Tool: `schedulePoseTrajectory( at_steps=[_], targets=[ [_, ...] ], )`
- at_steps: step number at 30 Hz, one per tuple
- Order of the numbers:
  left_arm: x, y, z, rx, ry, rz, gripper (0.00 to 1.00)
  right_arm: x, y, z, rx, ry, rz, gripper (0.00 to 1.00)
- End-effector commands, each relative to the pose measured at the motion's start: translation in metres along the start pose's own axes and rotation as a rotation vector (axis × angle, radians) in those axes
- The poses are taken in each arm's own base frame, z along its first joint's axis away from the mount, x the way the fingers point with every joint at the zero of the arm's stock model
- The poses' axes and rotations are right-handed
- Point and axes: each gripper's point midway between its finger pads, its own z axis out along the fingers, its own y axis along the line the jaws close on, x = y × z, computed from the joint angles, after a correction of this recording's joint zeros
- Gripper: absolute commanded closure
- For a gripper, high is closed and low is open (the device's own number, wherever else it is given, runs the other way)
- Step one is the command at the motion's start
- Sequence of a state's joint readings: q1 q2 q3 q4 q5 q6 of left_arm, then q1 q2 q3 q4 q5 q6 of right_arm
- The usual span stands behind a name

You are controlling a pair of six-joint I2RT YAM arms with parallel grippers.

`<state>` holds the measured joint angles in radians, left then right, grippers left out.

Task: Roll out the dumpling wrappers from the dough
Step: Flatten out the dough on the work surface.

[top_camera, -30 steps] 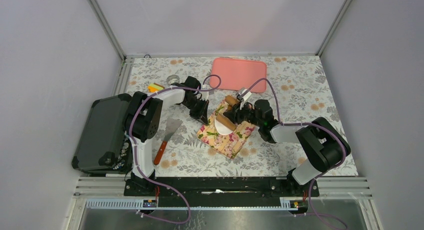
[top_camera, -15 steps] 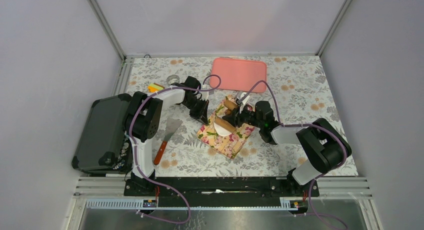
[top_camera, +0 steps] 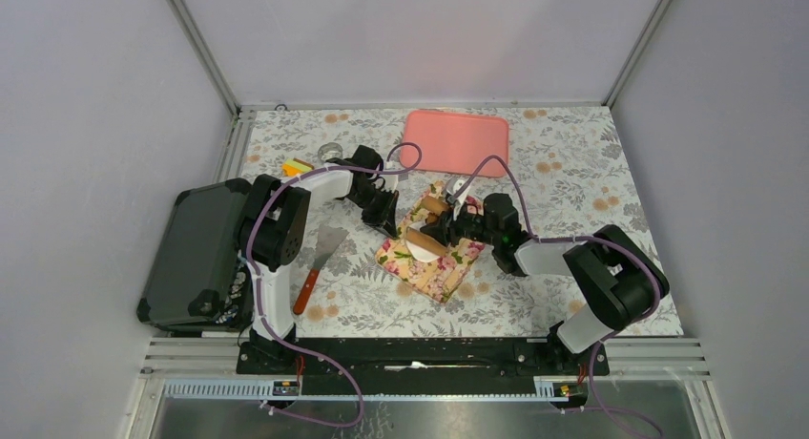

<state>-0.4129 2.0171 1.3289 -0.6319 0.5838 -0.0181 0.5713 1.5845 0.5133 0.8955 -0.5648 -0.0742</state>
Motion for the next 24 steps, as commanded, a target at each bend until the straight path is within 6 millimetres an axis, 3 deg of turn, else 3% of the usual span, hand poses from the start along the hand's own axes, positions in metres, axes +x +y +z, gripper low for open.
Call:
schedulePoseTrajectory(
  at_steps=[1, 24],
  targets=[
    [0.024, 0.036, 0.008, -0.117, 0.072, -0.044, 1.00, 0.122, 0.052, -0.035, -0.107, 0.419, 0.259, 1.00],
    [0.024, 0.037, 0.008, -0.113, 0.070, -0.049, 1.00, 0.122, 0.079, -0.039, -0.240, 0.427, 0.209, 1.00]
  ],
)
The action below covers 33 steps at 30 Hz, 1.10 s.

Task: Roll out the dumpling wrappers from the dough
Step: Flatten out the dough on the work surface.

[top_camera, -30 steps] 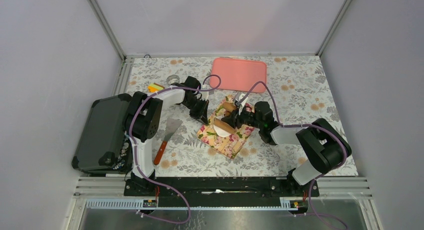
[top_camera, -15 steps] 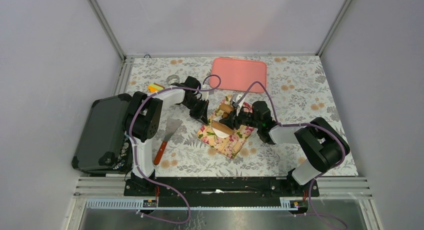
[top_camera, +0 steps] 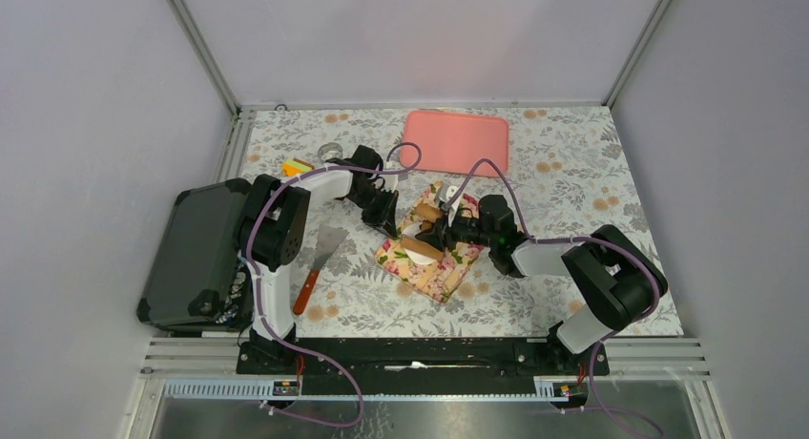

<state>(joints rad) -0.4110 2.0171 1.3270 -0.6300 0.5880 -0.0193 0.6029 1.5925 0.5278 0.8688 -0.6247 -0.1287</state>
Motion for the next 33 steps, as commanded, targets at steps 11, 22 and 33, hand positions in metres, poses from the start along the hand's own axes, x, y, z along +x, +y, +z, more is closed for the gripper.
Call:
schedulePoseTrajectory(
  at_steps=[11, 22, 33],
  targets=[
    [0.024, 0.037, 0.007, -0.115, 0.068, -0.048, 1.00, 0.117, 0.077, -0.037, -0.197, 0.396, 0.252, 1.00],
    [0.023, 0.037, 0.007, -0.114, 0.067, -0.046, 1.00, 0.117, 0.083, -0.037, -0.223, 0.403, 0.240, 1.00],
    [0.023, 0.036, 0.007, -0.112, 0.066, -0.047, 1.00, 0.105, 0.082, -0.034, -0.241, 0.392, 0.211, 1.00]
  ],
)
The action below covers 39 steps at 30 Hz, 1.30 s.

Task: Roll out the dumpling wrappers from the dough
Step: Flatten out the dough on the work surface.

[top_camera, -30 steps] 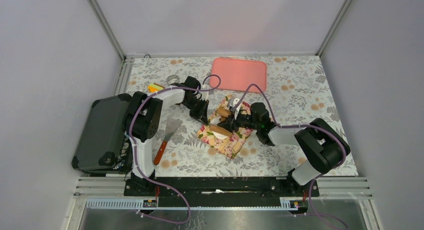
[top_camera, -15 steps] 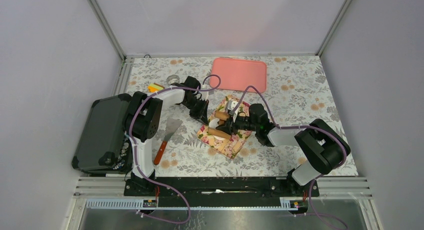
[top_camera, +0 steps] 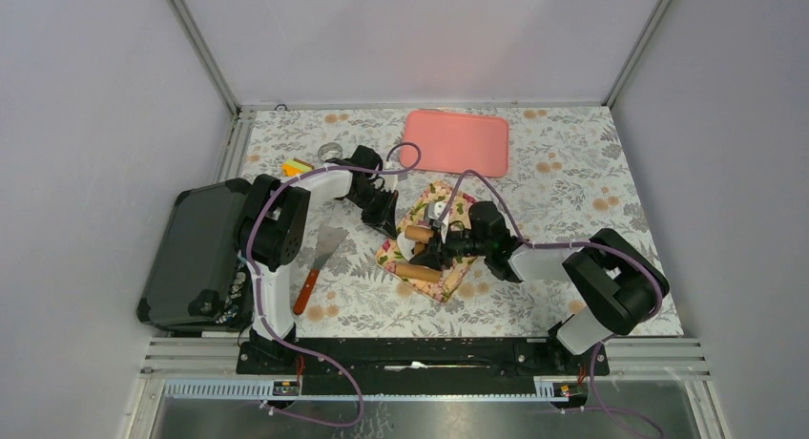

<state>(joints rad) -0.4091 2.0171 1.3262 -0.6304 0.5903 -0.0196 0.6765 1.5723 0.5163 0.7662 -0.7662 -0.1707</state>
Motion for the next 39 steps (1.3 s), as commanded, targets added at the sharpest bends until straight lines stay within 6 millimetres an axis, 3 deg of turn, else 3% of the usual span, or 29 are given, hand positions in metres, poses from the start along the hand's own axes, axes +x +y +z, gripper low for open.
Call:
schedulePoseTrajectory(
  at_steps=[1, 5, 7, 14, 29, 39],
  targets=[
    [0.023, 0.036, 0.007, -0.114, 0.067, -0.045, 1.00, 0.084, 0.029, -0.021, -0.026, 0.294, 0.239, 1.00],
    [0.023, 0.037, 0.008, -0.114, 0.068, -0.045, 1.00, 0.035, 0.014, -0.023, 0.021, 0.170, 0.201, 1.00],
    [0.023, 0.036, 0.007, -0.114, 0.066, -0.056, 1.00, 0.021, 0.006, -0.023, 0.060, 0.128, 0.171, 1.00],
    [0.024, 0.035, 0.007, -0.111, 0.067, -0.056, 1.00, 0.037, -0.026, -0.034, 0.242, 0.199, 0.090, 1.00],
    [0.024, 0.035, 0.007, -0.110, 0.066, -0.056, 1.00, -0.001, -0.067, -0.065, 0.478, 0.201, 0.140, 1.00],
    [0.024, 0.034, 0.007, -0.107, 0.066, -0.056, 1.00, -0.004, -0.095, -0.112, 0.633, 0.297, 0.058, 1.00]
  ],
)
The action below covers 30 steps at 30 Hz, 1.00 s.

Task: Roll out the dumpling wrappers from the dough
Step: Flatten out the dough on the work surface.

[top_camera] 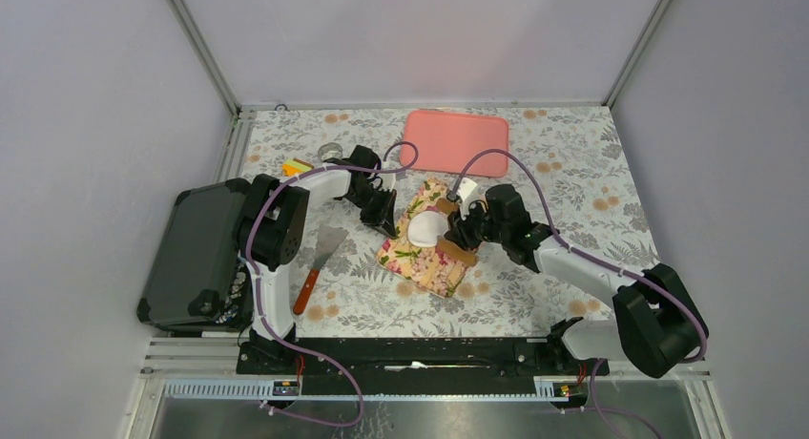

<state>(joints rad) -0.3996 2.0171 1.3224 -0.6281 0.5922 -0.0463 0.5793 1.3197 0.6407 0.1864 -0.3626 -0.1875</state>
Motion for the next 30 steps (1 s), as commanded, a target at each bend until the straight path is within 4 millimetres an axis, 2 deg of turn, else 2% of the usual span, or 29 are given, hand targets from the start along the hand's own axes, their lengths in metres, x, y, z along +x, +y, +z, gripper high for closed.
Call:
schedulePoseTrajectory(
  at_steps=[1, 8, 11, 13, 15, 17, 19, 21, 25, 27, 30],
  targets=[
    [0.023, 0.033, 0.008, -0.108, 0.068, -0.020, 1.00, 0.003, -0.050, -0.024, 0.196, 0.063, -0.080, 1.00],
    [0.022, 0.033, 0.008, -0.109, 0.065, -0.019, 1.00, -0.010, -0.108, -0.043, 0.364, 0.043, -0.122, 1.00],
    [0.022, 0.033, 0.008, -0.109, 0.066, -0.019, 1.00, -0.029, -0.111, -0.046, 0.352, -0.008, -0.107, 1.00],
    [0.022, 0.033, 0.008, -0.107, 0.066, -0.019, 1.00, -0.051, -0.089, -0.048, 0.243, -0.091, -0.115, 1.00],
    [0.022, 0.033, 0.008, -0.105, 0.064, -0.018, 1.00, -0.074, -0.054, -0.053, 0.076, -0.193, -0.155, 1.00],
    [0.022, 0.032, 0.008, -0.102, 0.066, -0.020, 1.00, -0.090, -0.020, -0.058, -0.094, -0.253, -0.150, 1.00],
    [0.022, 0.032, 0.008, -0.101, 0.066, -0.020, 1.00, -0.100, 0.001, -0.056, -0.174, -0.275, -0.132, 1.00],
    [0.022, 0.032, 0.008, -0.099, 0.067, -0.020, 1.00, -0.097, 0.022, -0.049, -0.233, -0.280, -0.170, 1.00],
    [0.022, 0.031, 0.008, -0.093, 0.070, -0.022, 1.00, -0.072, 0.059, -0.029, -0.366, -0.245, -0.222, 1.00],
    [0.023, 0.031, 0.008, -0.092, 0.071, 0.000, 1.00, -0.060, 0.067, -0.020, -0.403, -0.217, -0.231, 1.00],
    [0.023, 0.032, 0.009, -0.092, 0.072, 0.000, 1.00, -0.048, 0.067, -0.008, -0.411, -0.192, -0.246, 1.00]
  ],
)
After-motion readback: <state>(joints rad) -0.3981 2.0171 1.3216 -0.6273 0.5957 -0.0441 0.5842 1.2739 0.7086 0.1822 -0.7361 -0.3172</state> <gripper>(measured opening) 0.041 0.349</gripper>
